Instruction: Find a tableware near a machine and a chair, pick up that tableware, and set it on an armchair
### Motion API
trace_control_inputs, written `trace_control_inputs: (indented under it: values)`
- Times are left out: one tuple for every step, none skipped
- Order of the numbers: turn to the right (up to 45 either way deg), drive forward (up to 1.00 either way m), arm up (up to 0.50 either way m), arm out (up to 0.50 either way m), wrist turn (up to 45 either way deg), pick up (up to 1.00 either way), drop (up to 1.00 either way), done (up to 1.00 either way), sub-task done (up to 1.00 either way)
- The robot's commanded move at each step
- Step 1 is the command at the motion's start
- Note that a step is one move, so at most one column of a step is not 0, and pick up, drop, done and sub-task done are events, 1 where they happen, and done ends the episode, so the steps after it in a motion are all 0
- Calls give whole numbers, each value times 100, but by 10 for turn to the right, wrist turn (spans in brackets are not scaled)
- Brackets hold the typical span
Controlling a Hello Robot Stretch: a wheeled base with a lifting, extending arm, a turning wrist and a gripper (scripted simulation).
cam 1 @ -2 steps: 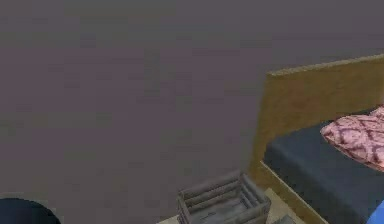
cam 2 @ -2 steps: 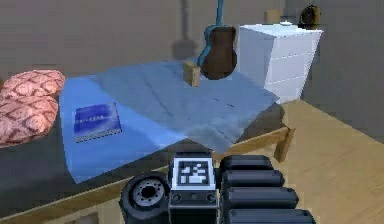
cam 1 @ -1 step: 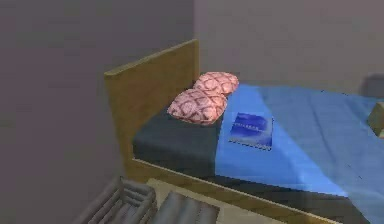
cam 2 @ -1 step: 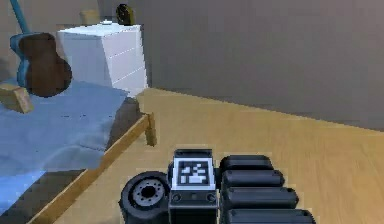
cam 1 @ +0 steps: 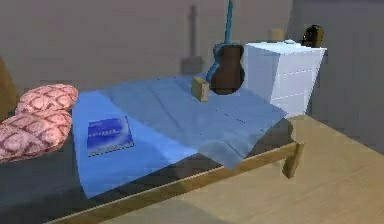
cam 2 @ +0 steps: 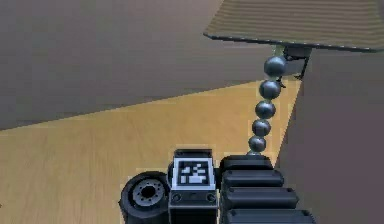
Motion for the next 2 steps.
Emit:
trace_control_inputs:
  values:
    - [360, 0, 0, 0, 0, 0, 0, 0, 0]
    - [450, 0, 0, 0, 0, 0, 0, 0, 0]
